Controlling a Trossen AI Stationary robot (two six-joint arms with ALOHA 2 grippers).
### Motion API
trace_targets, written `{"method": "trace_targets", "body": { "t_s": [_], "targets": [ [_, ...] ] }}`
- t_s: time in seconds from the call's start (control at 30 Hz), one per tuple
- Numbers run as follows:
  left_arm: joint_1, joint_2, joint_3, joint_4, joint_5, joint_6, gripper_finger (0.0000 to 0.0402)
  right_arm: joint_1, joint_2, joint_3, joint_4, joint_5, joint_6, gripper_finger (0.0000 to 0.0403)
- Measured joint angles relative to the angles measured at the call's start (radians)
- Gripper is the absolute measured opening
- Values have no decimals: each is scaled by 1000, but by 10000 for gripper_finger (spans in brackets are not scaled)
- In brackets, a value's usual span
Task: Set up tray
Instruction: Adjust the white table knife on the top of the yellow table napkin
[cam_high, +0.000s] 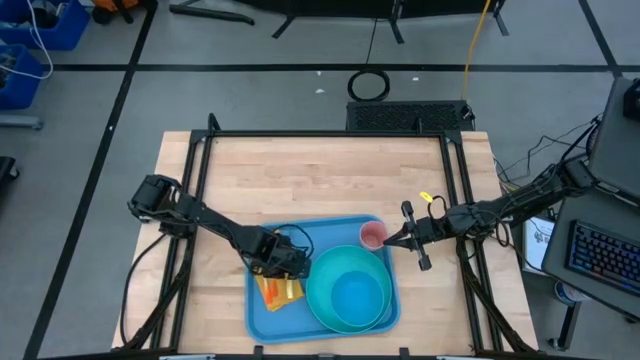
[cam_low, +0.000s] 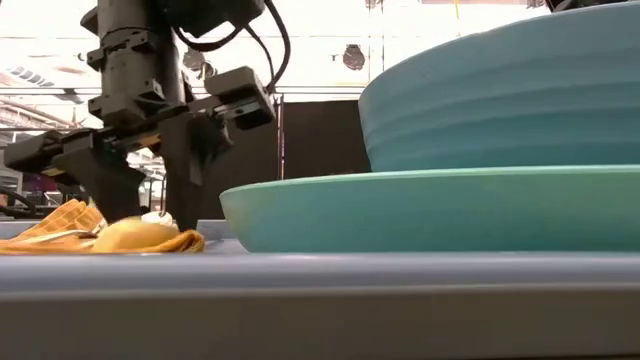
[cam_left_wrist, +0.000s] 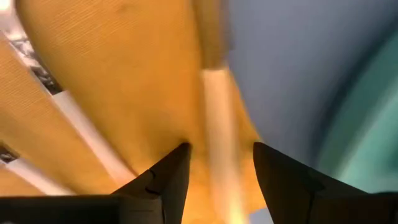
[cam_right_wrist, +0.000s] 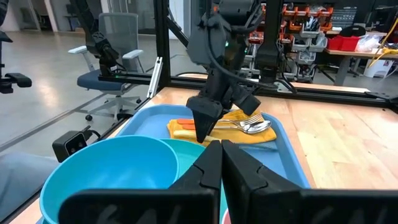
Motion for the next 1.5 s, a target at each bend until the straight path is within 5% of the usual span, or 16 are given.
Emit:
{"method": "trace_targets", "body": {
  "t_s": [0.37,0.73,1.5],
  "targets": [
    [-4,0,0,-22,-2,24,181,0,0,0,0,0,-2,0],
    [-4,0,0,-38,-5,53,61,0,0,0,-1,0,-3,0],
    [-58,-14,-1,-14,-168,13,60,0,0,0,33,0,-63,0]
  ]
}}
